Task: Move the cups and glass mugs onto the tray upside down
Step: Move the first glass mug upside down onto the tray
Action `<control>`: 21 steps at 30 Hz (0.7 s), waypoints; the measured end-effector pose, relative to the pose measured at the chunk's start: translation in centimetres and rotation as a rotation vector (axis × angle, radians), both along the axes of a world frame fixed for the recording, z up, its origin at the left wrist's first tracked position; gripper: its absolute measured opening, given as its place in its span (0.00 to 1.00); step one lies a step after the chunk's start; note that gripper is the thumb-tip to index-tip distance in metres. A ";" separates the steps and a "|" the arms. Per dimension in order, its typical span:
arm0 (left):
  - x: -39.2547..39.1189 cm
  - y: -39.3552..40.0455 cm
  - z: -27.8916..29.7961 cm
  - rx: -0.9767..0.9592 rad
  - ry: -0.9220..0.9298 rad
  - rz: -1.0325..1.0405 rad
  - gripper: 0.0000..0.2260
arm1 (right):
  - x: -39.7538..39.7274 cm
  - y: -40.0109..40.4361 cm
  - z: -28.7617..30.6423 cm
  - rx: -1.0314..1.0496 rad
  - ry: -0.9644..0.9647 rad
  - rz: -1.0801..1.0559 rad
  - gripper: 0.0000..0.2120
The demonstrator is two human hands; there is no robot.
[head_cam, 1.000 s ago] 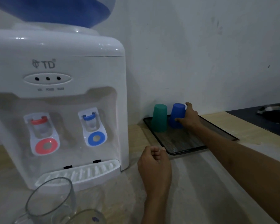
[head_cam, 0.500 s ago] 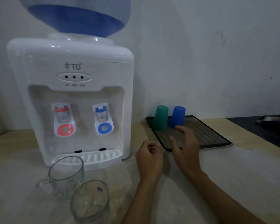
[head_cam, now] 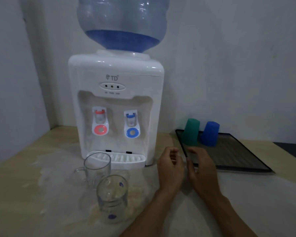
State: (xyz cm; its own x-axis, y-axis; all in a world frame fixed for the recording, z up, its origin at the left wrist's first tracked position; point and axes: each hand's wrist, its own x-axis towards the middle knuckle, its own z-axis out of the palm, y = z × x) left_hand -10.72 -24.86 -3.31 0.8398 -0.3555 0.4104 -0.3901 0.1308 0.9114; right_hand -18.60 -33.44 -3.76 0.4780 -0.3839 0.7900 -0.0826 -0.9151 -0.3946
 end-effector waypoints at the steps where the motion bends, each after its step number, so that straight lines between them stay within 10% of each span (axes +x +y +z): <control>1: -0.3 0.1 0.1 -0.002 -0.045 0.015 0.06 | -0.1 -0.1 0.0 0.014 -0.001 0.000 0.14; 21: -3.3 15.3 6.7 0.206 -0.717 0.281 0.13 | -0.8 1.4 0.9 -0.006 0.027 0.202 0.15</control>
